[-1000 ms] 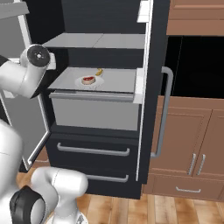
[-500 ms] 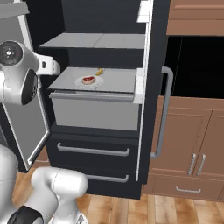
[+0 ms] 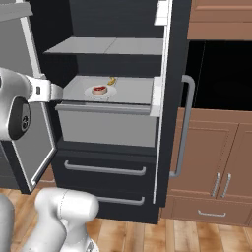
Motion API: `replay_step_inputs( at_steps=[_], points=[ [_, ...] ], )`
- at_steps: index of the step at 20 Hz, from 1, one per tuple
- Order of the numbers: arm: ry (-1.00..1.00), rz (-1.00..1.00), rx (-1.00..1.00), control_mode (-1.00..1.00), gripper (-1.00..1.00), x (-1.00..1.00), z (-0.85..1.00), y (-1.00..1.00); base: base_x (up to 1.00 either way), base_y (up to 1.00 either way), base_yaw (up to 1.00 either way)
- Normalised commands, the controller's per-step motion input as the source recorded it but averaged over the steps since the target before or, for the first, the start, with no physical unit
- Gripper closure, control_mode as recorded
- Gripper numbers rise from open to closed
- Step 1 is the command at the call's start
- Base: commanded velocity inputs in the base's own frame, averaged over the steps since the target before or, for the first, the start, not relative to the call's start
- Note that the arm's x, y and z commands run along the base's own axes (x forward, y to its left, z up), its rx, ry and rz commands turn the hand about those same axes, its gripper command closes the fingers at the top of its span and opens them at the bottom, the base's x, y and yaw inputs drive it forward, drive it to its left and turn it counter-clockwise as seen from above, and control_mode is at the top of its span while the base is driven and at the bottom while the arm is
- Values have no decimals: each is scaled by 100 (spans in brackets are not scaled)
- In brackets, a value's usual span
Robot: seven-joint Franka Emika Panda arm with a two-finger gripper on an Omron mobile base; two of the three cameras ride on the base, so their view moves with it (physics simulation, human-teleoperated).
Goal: Retrieve the steak from the fridge and place it on the saucepan with marinade on the stove.
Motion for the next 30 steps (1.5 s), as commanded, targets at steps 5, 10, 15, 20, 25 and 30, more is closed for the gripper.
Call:
replay_step_inputs(
  at_steps=[5, 10, 15, 20, 25, 30],
  points=[
    [0, -6, 0, -100, -100, -46, 0, -43, 0, 0, 0],
    [0, -2, 0, -100, -100, -34, -2, -52, 0, 0, 0],
    [3, 0, 0, -100, -100, -21, -11, -33, 0, 0, 0],
    [1, 0, 0, -100, -100, 0, 0, 0, 0, 0, 0],
    [0, 0, 0, -100, -100, 0, 0, 0, 0, 0, 0],
    [0, 0, 0, 100, -100, 0, 0, 0, 0, 0, 0]
  ],
)
